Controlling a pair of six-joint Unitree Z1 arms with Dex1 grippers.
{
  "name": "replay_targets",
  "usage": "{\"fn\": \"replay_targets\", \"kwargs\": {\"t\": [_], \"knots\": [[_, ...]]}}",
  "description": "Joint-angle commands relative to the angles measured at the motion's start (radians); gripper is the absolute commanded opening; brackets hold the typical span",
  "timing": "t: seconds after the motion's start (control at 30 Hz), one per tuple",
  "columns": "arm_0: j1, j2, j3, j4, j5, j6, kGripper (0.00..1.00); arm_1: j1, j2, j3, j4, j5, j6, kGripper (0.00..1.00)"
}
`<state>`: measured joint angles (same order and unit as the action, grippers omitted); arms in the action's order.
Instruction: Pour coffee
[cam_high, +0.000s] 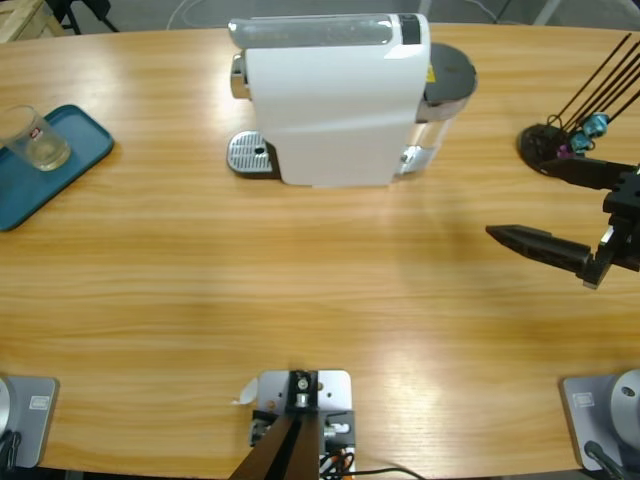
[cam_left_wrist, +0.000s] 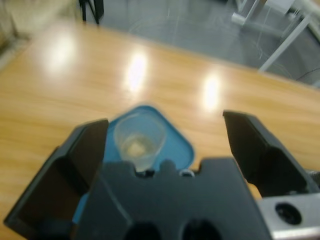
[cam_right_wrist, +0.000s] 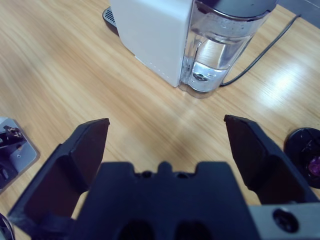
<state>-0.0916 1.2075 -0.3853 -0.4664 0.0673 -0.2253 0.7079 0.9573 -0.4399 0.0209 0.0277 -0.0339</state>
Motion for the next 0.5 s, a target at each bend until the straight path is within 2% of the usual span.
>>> {"fn": "replay_targets", "kwargs": {"t": [0.03,0.27,0.37,0.5], "knots": [[-0.204,-0.001,-0.170,0.196,-0.122,0.036,0.996,0.007,0.011,0.021,-0.007,0.012,-0.004,1.000],[-0.685,0.188,-0.195,0.267,-0.173,0.133,0.991,0.007,0.038,0.017,-0.006,0.011,-0.004,1.000],[-0.772,0.175,-0.235,0.395,-0.171,0.200,0.989,0.007,0.043,0.016,-0.007,0.011,-0.004,1.000],[-0.786,0.197,-0.184,0.446,-0.148,0.262,0.977,0.007,0.054,0.013,-0.006,0.011,-0.004,1.000]]}}
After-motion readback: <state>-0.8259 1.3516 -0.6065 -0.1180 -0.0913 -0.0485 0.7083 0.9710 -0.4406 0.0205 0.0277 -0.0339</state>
